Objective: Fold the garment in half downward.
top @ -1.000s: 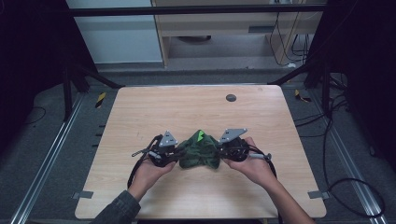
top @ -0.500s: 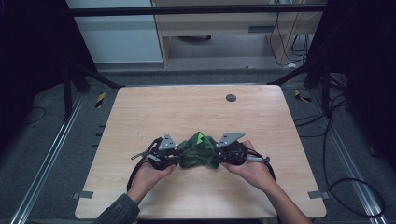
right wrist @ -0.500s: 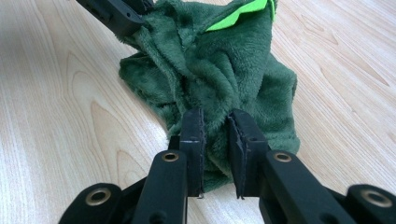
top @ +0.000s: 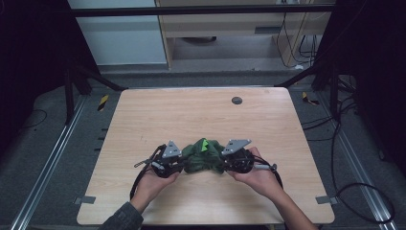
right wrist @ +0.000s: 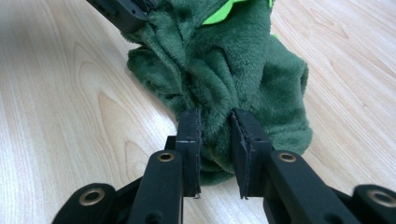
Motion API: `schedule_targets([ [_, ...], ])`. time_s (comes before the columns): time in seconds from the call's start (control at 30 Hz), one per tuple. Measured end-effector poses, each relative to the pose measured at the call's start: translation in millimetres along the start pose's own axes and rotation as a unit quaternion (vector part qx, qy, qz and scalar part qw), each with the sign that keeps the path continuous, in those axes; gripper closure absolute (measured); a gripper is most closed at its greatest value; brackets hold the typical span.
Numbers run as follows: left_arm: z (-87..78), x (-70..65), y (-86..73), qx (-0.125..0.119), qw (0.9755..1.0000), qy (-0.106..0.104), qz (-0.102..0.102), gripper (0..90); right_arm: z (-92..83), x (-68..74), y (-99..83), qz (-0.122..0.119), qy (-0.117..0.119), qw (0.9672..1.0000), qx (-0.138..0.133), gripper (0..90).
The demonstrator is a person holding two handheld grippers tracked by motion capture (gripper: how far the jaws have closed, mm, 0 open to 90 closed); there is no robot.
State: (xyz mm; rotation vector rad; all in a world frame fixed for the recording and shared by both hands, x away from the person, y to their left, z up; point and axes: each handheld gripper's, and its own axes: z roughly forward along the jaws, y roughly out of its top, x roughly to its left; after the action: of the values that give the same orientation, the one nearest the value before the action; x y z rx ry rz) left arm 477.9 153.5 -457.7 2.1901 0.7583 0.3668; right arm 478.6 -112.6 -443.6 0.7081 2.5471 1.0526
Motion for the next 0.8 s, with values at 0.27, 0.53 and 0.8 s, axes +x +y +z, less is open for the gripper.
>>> schedule_targets([
  [0.27,0.0,-2.8,-5.6,0.0,1.0,-0.001,0.0,77.4,2.0,4.0,-5.3,-0.004,0.003,1.0,0.003,72.7],
  [0.53,-0.4,-6.4,-12.3,-0.002,1.0,-0.005,-0.004,76.3,3.4,5.9,-10.1,-0.002,0.004,1.0,0.005,72.1],
  [0.8,-0.1,-7.6,-15.6,-0.002,1.0,-0.003,-0.004,75.0,3.9,7.2,-14.3,0.001,0.005,1.0,0.006,71.7],
])
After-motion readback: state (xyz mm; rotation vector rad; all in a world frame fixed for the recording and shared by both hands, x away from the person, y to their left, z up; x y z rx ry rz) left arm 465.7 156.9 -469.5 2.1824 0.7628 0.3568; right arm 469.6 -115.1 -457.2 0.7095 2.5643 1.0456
